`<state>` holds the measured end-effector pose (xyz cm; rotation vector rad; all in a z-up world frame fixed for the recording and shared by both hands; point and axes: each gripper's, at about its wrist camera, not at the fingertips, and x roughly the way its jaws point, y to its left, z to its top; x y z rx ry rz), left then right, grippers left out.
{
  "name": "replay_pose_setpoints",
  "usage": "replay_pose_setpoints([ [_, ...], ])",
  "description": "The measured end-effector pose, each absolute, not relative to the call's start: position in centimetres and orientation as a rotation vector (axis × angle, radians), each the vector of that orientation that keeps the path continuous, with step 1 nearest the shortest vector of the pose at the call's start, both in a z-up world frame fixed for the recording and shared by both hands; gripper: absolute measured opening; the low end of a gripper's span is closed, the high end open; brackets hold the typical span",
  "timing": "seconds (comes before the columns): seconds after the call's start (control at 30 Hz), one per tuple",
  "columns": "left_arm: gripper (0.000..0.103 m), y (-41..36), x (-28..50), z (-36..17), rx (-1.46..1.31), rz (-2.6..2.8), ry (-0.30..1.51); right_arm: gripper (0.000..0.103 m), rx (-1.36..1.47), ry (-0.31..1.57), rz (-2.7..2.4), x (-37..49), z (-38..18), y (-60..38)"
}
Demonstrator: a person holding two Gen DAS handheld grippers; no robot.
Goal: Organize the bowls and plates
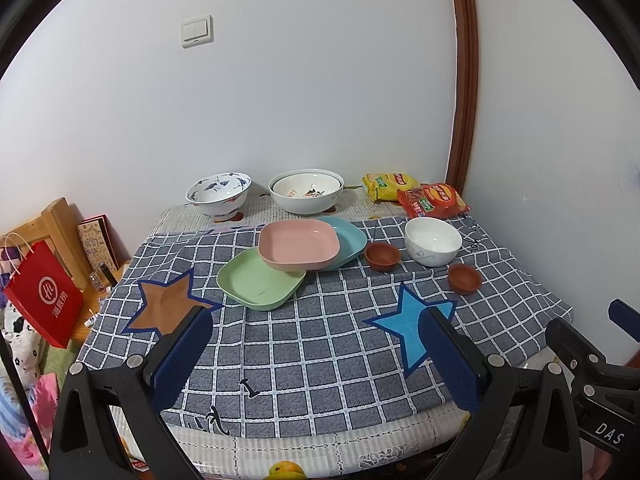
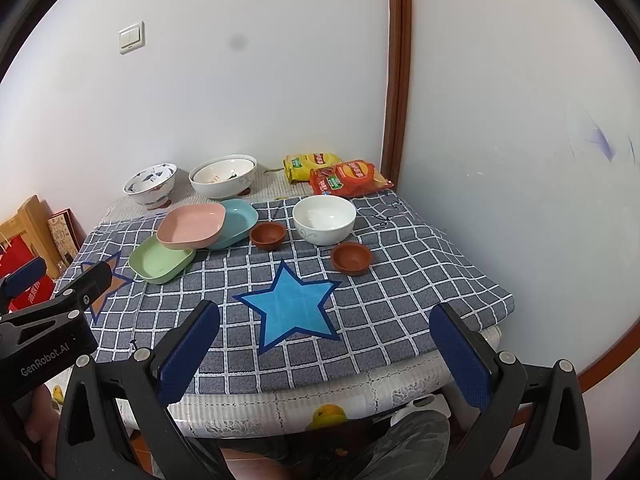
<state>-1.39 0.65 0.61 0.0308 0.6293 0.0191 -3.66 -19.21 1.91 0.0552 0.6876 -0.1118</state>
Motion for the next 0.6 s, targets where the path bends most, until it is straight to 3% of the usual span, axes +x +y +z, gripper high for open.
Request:
replay_pose_setpoints([
  [0.6,0.103,0.3,0.1,-0.2,0.022,0.008,0.65,0.103,0.073,0.688,-0.087,-3.2,1.8,-18.9],
])
